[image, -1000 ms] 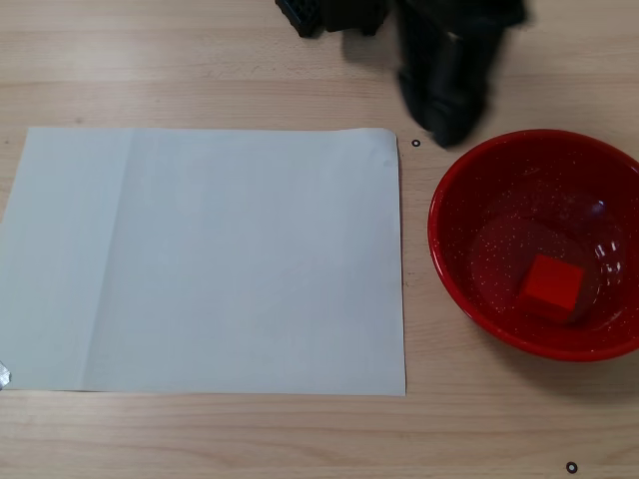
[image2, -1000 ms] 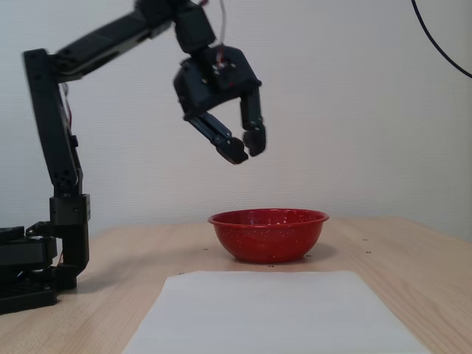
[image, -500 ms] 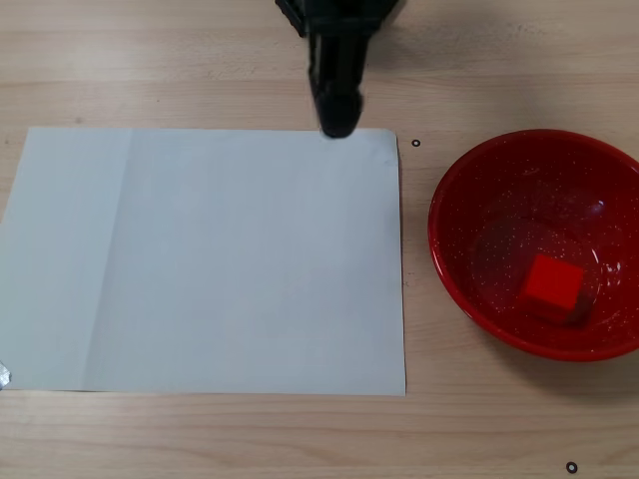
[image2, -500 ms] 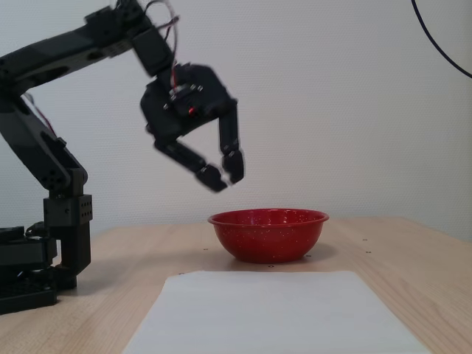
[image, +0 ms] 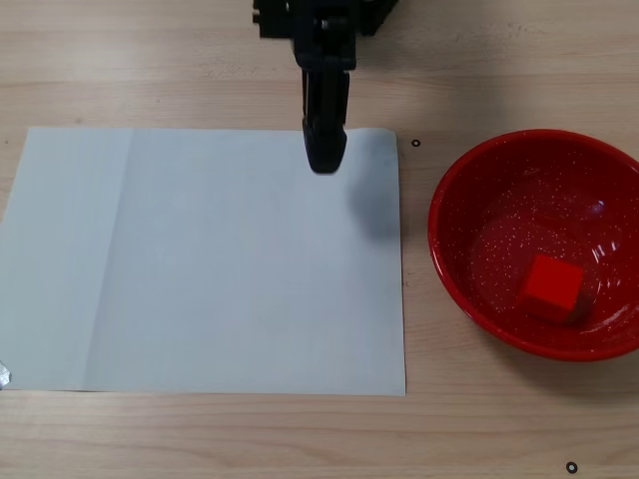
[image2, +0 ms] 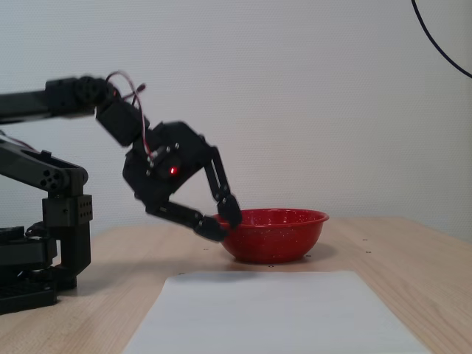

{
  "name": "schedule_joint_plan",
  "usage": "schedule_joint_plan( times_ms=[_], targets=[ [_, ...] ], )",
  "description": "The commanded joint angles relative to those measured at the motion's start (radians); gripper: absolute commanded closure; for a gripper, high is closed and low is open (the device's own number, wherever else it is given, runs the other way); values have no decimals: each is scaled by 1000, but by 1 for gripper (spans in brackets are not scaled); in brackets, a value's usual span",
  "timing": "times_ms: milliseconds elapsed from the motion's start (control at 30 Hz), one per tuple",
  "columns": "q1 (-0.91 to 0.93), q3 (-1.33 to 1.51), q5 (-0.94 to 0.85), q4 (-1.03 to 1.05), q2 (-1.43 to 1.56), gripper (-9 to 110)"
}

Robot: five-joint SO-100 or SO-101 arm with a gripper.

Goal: Grasp the red cube and put it in the red bowl.

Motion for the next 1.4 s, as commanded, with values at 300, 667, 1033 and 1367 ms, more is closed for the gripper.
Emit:
schedule_joint_plan(
  times_ms=[300,667,1033,1367],
  targets=[
    [41,331,6,-298,311,101],
    [74,422,-32,-183,422,101],
    [54,422,-120,51,422,101],
    [40,422,-74,51,422,101]
  ],
)
